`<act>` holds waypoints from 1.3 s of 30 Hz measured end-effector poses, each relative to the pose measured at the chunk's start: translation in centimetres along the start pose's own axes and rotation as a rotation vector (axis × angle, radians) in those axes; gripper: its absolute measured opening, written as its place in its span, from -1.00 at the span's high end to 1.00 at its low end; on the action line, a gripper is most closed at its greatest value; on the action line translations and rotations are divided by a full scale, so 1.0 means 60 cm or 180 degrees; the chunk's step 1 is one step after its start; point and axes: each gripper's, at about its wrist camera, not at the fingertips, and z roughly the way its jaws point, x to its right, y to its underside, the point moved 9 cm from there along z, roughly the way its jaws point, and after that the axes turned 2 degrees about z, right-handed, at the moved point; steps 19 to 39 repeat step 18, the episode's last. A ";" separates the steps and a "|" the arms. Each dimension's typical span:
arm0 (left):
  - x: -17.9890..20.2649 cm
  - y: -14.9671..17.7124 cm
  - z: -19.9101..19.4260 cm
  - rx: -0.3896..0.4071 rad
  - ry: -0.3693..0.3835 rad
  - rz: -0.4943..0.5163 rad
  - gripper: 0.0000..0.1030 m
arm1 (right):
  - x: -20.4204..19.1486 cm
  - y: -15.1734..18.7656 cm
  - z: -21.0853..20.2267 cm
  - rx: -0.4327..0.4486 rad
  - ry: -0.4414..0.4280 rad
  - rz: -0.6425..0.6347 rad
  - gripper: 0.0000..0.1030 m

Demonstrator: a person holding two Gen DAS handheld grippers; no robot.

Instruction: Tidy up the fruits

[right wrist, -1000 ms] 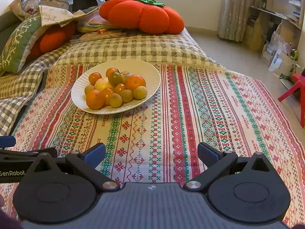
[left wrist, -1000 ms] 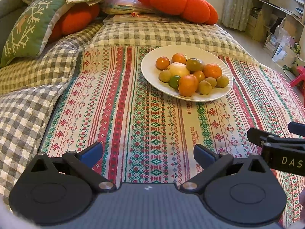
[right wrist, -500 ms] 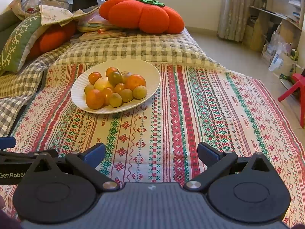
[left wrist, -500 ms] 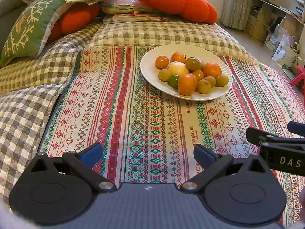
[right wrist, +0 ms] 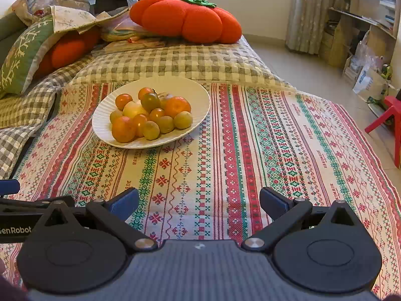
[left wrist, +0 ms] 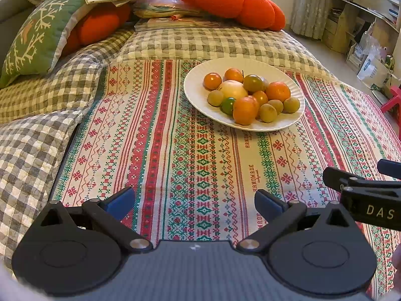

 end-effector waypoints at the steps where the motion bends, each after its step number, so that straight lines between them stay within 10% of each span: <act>1: 0.000 0.000 0.000 0.0000 0.0001 0.0000 -0.81 | 0.000 0.000 0.000 0.0001 0.0001 -0.0001 -0.99; 39: 0.000 0.001 0.001 0.0003 -0.0013 0.0011 -0.81 | 0.000 0.003 0.000 -0.0004 0.0006 -0.0009 -0.99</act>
